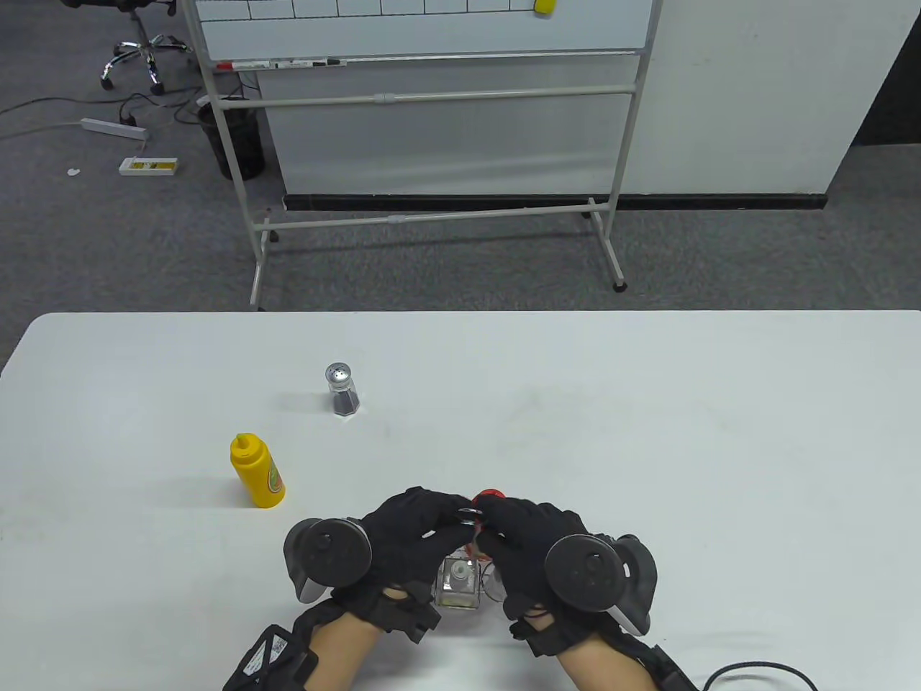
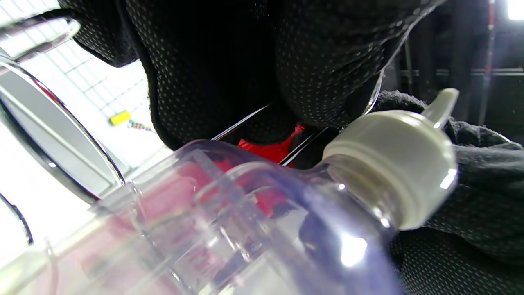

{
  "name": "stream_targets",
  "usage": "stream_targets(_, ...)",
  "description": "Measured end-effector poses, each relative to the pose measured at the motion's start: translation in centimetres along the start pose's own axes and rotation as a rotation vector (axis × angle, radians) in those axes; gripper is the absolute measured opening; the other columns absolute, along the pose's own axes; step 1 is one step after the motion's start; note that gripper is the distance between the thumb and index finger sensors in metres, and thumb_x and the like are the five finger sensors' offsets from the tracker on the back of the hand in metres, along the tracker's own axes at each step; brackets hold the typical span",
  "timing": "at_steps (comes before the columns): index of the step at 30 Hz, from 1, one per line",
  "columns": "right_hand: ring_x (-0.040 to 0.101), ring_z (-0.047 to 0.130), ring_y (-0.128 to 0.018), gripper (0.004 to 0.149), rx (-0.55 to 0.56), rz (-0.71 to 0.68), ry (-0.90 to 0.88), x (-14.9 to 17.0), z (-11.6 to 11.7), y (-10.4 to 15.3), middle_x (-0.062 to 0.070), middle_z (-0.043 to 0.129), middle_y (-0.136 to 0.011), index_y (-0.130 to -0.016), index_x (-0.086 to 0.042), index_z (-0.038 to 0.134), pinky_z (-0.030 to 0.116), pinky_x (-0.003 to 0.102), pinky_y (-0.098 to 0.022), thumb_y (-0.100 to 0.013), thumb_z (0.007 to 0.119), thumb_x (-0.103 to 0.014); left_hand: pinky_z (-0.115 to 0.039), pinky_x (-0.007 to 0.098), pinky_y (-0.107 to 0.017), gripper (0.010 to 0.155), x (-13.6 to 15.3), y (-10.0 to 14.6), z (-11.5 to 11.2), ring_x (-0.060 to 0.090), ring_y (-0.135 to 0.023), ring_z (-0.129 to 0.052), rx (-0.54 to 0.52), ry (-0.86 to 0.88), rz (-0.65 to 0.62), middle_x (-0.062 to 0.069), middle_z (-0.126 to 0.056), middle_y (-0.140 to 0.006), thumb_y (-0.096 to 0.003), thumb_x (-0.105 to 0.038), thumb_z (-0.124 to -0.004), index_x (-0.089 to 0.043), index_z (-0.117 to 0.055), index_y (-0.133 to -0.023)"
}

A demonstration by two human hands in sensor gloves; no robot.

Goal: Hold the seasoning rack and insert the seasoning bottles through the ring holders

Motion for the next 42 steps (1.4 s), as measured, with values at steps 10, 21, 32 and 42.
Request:
stream_targets(10, 0.022, 0.111, -0.032, 0.045, 0.069, -0.056, -0.004, -0.6, 0.3, 0.0, 0.001, 0.111, -0.065, -0.075, -0.024, 0.098, 0.088, 0.045, -0.029, -0.031, 0.099, -0.032, -0.08, 0.047, -0.059, 0.042, 0.1, -0.3, 0.6, 0.023, -0.039, -0.118, -0.014, 0.026, 0.006, 0.002, -0.108, -0.061, -0.0364, -0.039, -0.093, -0.023, -0.094, -0.075)
stream_targets(21, 0.024, 0.106, -0.032, 0.043, 0.028, 0.084, -0.233, 1.0, 0.7, 0.1, 0.004, 0.107, -0.072, -0.077, -0.028, 0.094, 0.085, 0.047, -0.032, -0.034, 0.095, -0.025, -0.07, 0.058, -0.064, 0.042, 0.3, -0.7, 0.3, 0.028, -0.052, -0.114, 0.081, 0.126, 0.049, 0.006, -0.105, -0.071, -0.0421, -0.035, -0.093, -0.018, -0.091, -0.081)
stream_targets(32, 0.025, 0.106, -0.035, 0.042, 0.1, 0.103, -0.173, 2.9, -0.8, 0.8, -0.001, 0.109, -0.071, -0.075, -0.028, 0.094, 0.084, 0.048, -0.035, -0.033, 0.095, -0.023, -0.044, 0.07, -0.071, 0.077, 3.4, 1.6, 12.2, 0.051, -0.104, -0.059, -0.397, -0.107, 0.214, 0.016, -0.057, -0.117, -0.0488, -0.052, -0.086, -0.016, -0.056, -0.11)
stream_targets(42, 0.025, 0.105, -0.037, 0.042, 0.053, 0.074, -0.21, 3.1, -0.9, 1.2, -0.001, 0.109, -0.071, -0.074, -0.028, 0.095, 0.083, 0.049, -0.037, -0.033, 0.095, -0.024, -0.031, 0.075, -0.068, 0.101, 16.1, 6.2, 15.1, 0.063, -0.104, -0.035, -0.371, -0.134, 0.796, 0.029, -0.034, -0.119, -0.0457, -0.049, -0.094, -0.002, -0.035, -0.114)
Point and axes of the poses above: the tracker on the back of each hand, its own x axis roughly to the little-finger side, its own y axis roughly from the fingertips to the wrist, z = x × y, the point moved 2 cm from there along -y, roughly from the wrist to the fingertips
